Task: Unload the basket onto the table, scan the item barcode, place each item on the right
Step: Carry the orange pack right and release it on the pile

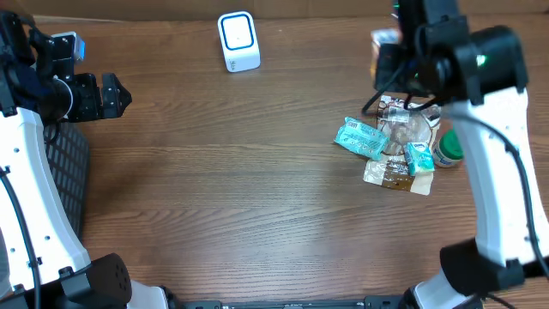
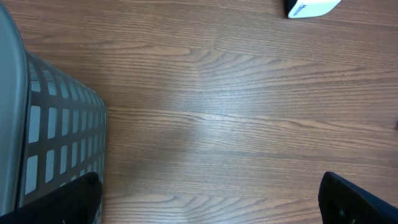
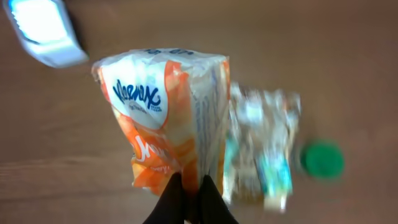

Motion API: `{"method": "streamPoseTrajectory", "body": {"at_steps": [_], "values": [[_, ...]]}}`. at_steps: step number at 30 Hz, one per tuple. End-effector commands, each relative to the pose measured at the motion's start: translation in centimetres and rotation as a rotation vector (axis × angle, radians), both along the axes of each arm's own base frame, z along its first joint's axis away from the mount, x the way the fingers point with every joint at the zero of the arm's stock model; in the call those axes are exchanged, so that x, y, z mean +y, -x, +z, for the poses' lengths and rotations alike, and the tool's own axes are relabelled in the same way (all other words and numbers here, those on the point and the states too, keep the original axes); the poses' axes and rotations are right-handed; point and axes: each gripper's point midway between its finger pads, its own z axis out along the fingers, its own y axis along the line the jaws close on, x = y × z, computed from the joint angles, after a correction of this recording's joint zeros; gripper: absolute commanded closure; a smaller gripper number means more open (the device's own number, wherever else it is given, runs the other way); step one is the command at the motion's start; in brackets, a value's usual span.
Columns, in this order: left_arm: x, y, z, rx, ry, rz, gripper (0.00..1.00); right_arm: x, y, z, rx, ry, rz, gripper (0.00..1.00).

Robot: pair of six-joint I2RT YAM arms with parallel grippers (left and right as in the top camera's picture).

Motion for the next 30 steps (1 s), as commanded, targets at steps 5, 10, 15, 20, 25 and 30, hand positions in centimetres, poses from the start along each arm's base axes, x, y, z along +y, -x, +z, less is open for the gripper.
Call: {"method": "streamPoseTrajectory", "body": {"at_steps": [5, 10, 15, 20, 25, 30], "values": [[-0.2, -0.1, 0.4, -0.014, -0.011, -0.023, 0.00, -4.1, 1.3, -10.3, 0.335, -0.084, -0.211, 0.96], [-0.2, -0.1, 0.4, -0.014, -0.012, -0.023, 0.01, -6.4, 2.2, -16.4, 0.427, -0.072, -0.277, 0.96], [-0.2, -0.1, 0.4, -0.014, -0.012, -0.023, 0.00, -7.6, 2.4, -20.0, 0.441, -0.060, -0.282, 0.96], [-0.2, -0.1, 0.4, -0.014, -0.012, -0.024, 0.01, -7.6, 2.9, -20.9, 0.461, -0.052, -0.256, 0.82], [-0.2, -0.1, 0.4, -0.014, -0.011, -0.023, 0.00, -7.6, 3.0, -19.9, 0.467, -0.051, -0.256, 0.82], [-0.2, -0.1, 0.4, -0.014, -0.012, -0.024, 0.01, -7.5, 2.9, -16.0, 0.430, -0.054, -0.245, 0.73]]}}
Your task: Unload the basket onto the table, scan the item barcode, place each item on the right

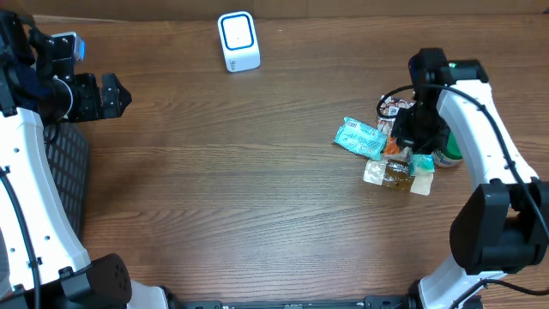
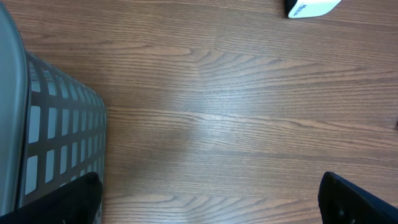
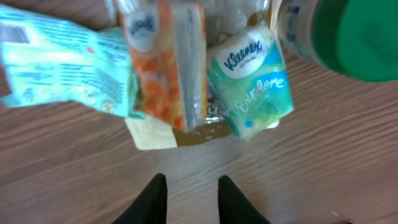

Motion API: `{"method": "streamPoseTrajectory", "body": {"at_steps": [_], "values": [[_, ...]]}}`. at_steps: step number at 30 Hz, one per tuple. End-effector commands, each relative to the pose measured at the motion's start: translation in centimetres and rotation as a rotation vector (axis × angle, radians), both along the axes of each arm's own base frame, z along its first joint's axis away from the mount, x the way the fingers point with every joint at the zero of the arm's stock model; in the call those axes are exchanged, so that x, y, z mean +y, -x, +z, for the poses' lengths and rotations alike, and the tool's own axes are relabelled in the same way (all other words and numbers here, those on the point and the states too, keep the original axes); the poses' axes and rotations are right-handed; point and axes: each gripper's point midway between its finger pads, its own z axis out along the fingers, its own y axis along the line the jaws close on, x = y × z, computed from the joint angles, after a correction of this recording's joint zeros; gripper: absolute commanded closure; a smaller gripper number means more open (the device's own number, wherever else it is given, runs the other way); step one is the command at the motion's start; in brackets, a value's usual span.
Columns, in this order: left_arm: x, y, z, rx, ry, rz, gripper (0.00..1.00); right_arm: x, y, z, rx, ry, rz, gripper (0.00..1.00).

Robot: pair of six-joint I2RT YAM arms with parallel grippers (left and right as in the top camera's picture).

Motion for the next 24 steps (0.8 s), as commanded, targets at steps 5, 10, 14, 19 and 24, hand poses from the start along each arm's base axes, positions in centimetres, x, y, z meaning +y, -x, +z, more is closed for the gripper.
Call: {"method": "streamPoseTrajectory", "body": {"at_steps": [5, 10, 14, 19, 24], "values": [[-0.2, -0.1, 0.4, -0.014, -0.012, -0.023, 0.00, 1.1, -1.0, 9.4, -0.232, -0.008, 0.042, 0.65], [-0.2, -0.1, 0.4, -0.014, -0.012, -0.023, 0.01, 3.3, 1.4, 15.4, -0.402, -0.041, 0.108, 0.53], [-0.2, -0.1, 0.4, -0.014, -0.012, -0.023, 0.01, 4.7, 4.6, 19.2, -0.519, -0.091, 0.159, 0.31], [-0.2, -0.1, 0.4, -0.014, -0.012, -0.023, 0.00, 5.4, 9.2, 22.7, -0.636, -0.163, 0.191, 0.00], [-0.2, -0.1, 0.4, -0.014, -0.012, -0.023, 0.01, 4.8, 12.3, 25.0, -0.745, -0.173, 0.193, 0.00]]}}
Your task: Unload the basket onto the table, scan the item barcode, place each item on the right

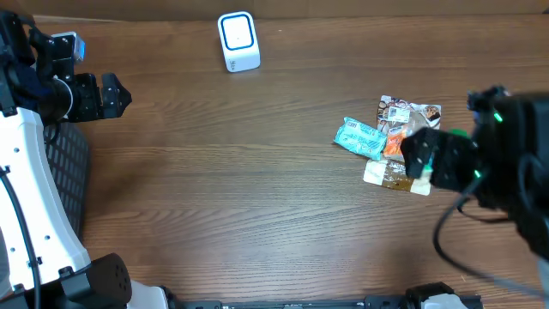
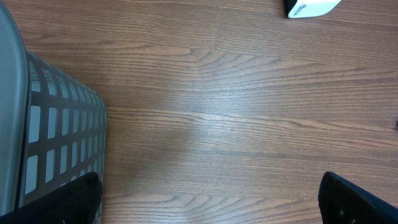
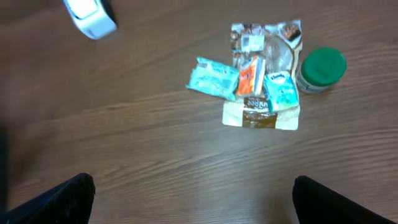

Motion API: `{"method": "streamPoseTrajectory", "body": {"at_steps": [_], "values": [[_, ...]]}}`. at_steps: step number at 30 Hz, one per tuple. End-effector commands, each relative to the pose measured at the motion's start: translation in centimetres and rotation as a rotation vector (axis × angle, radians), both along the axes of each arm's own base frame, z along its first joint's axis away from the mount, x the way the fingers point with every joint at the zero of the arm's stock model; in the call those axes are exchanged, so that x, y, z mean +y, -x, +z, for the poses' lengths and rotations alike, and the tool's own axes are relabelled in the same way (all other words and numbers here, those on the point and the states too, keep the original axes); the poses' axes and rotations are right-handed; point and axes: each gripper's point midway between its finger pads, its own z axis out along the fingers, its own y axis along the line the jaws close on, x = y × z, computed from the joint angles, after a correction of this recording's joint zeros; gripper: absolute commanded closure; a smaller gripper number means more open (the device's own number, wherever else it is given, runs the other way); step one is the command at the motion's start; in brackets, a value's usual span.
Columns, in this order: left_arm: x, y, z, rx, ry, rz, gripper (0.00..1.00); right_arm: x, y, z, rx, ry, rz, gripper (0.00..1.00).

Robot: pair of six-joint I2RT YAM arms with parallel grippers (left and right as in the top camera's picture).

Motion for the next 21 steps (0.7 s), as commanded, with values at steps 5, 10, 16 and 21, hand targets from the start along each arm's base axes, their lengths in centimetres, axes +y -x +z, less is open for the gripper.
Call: {"method": "streamPoseTrajectory", "body": {"at_steps": [5, 10, 16, 21], "values": [[-0.2, -0.1, 0.4, -0.014, -0.012, -0.023, 0.01, -0.6, 2.7, 2.9, -0.141, -0.014, 0.000, 0.00], [-0.2, -0.1, 0.4, -0.014, -0.012, -0.023, 0.00, -0.8, 3.5, 3.3, -0.170, -0.019, -0.001, 0.00], [-0.2, -0.1, 0.4, -0.014, -0.012, -0.023, 0.01, -0.9, 2.8, 3.8, -0.208, 0.015, 0.021, 0.00], [-0.2, -0.1, 0.4, -0.014, -0.012, -0.024, 0.00, 0.1, 0.3, 6.4, -0.409, 0.108, 0.178, 0.00]]}}
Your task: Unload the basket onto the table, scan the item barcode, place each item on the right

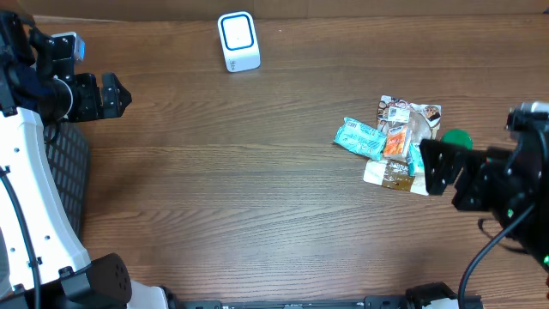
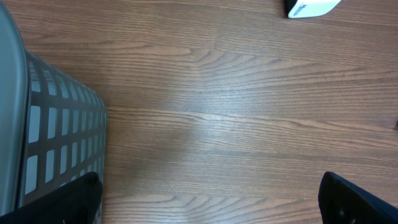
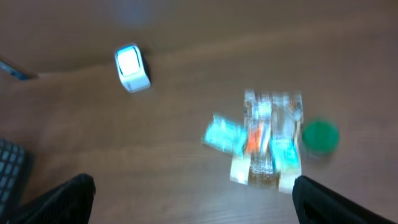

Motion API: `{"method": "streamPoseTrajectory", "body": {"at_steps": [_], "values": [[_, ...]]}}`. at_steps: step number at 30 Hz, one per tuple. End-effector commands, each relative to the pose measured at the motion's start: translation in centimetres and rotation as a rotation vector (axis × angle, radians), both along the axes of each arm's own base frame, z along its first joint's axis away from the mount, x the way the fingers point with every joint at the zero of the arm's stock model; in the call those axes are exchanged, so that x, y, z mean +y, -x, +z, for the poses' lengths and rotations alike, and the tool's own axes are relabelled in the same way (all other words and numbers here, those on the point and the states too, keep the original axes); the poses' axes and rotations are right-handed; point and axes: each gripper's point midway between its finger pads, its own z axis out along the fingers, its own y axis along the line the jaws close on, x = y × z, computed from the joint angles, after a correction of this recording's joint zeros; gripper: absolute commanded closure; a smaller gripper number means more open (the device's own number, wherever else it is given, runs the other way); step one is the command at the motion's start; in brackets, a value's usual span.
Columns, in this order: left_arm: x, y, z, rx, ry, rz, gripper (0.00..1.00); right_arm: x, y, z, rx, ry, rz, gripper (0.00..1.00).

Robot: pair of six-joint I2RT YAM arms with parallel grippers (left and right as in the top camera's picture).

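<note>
The white barcode scanner (image 1: 238, 41) stands at the table's far edge, and shows blurred in the right wrist view (image 3: 132, 68). The orange Kleenex pack (image 1: 395, 137) lies in a pile of items on the right, between a teal packet (image 1: 360, 137) and a small teal tissue pack (image 1: 419, 159). My right gripper (image 1: 449, 174) hangs open and empty, high up near the pile's front right; the pile sits far below it (image 3: 268, 140). My left gripper (image 1: 110, 94) is open and empty at the far left, over bare wood (image 2: 208, 199).
A clear-wrapped package (image 1: 410, 116), a brown snack (image 1: 393, 173) and a green-lidded jar (image 1: 455, 137) belong to the pile. A dark mesh basket (image 2: 56, 137) stands at the left edge under my left arm.
My right gripper is farther from the table and a little more to the right; its view is wider and blurred. It stays open. Pile and left arm are unchanged.
My right gripper first held the orange Kleenex pack in the air above the right side of the table. Then it was open just over the pile, with the orange pack lying there. After that it was high above the pile, and now higher.
</note>
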Motion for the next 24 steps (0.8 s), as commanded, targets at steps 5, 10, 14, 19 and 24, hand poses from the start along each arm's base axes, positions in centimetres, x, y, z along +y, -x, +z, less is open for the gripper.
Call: {"method": "streamPoseTrajectory", "body": {"at_steps": [5, 10, 14, 19, 24], "values": [[-0.2, -0.1, 0.4, -0.014, -0.012, -0.023, 0.00, 1.0, -2.1, 1.8, -0.258, 0.088, 0.122, 0.00], [-0.2, -0.1, 0.4, -0.014, -0.012, -0.024, 0.00, 0.7, -3.3, 0.9, -0.431, 0.073, 0.090, 0.00], [-0.2, -0.1, 0.4, -0.014, -0.012, -0.023, 0.00, 0.6, -3.7, -1.7, -0.530, 0.065, 0.077, 0.00], [-0.2, -0.1, 0.4, -0.014, -0.012, -0.023, 0.00, 0.4, -4.1, -5.6, -0.625, 0.057, 0.069, 0.00], [-0.2, -0.1, 0.4, -0.014, -0.012, -0.024, 0.00, 0.5, -4.0, -9.8, -0.706, 0.049, 0.077, 0.00]]}}
